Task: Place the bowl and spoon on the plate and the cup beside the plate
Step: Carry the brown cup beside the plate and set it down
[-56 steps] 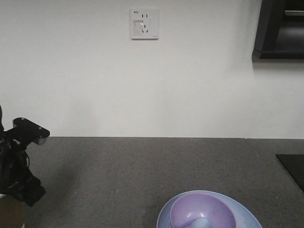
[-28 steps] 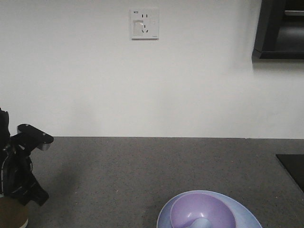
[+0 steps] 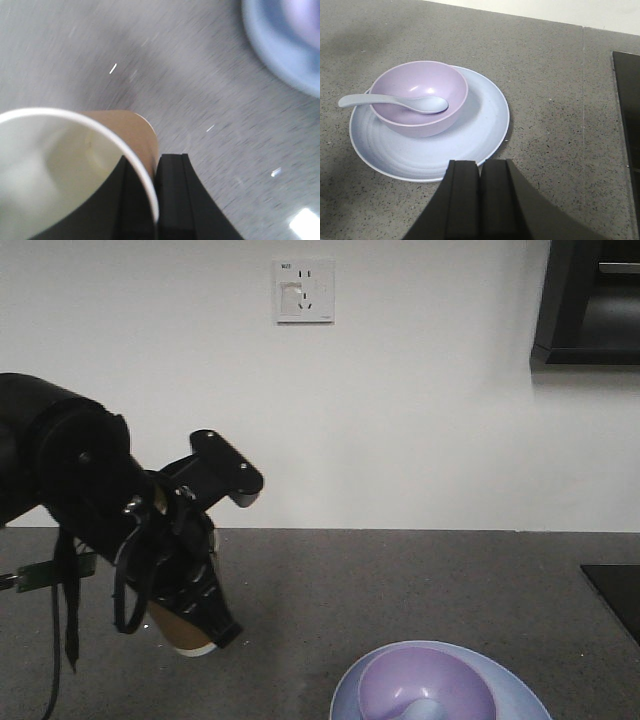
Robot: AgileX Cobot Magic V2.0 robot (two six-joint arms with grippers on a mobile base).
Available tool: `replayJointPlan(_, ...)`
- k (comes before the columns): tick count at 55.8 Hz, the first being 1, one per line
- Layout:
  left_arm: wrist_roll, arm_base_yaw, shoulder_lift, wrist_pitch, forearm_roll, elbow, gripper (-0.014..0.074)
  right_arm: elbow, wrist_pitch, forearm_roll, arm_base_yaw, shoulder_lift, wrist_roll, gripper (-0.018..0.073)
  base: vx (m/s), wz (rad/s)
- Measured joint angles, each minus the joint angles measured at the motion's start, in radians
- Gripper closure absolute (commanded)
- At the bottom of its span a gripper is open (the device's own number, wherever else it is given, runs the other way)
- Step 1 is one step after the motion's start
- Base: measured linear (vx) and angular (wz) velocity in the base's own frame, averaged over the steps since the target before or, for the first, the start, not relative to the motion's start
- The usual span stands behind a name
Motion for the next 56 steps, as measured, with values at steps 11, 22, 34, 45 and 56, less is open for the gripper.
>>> replayJointPlan(11,0.021,-0.078,0.100,0.009,-0.063,-0.077,0.0603,0.000,0.002,0.000,0.000,0.000,0.000,0.0568,0.00,0.00)
replayJointPlan(22,0.022,-0.125,0.170,0.012,-0.069,-0.091,0.0603,0.000,0.003,-0.005,0.000,0.000,0.000,0.0568,0.00,0.00)
replayJointPlan(34,0.023,-0.135,0.201,0.024,-0.071,-0.091,0.0603,0.000,0.006,-0.006,0.000,0.000,0.000,0.0568,0.00,0.00)
replayJointPlan(45,0.023,-0.135,0.205,0.026,-0.072,-0.092,0.0595,0.000,0.006,-0.007,0.000,0.000,0.000,0.0568,0.00,0.00)
replayJointPlan(56,0.023,-0.135,0.233,0.027,-0.073,-0.093,0.0506,0.000,0.006,-0.007,0.000,0.000,0.000,0.0568,0.00,0.00)
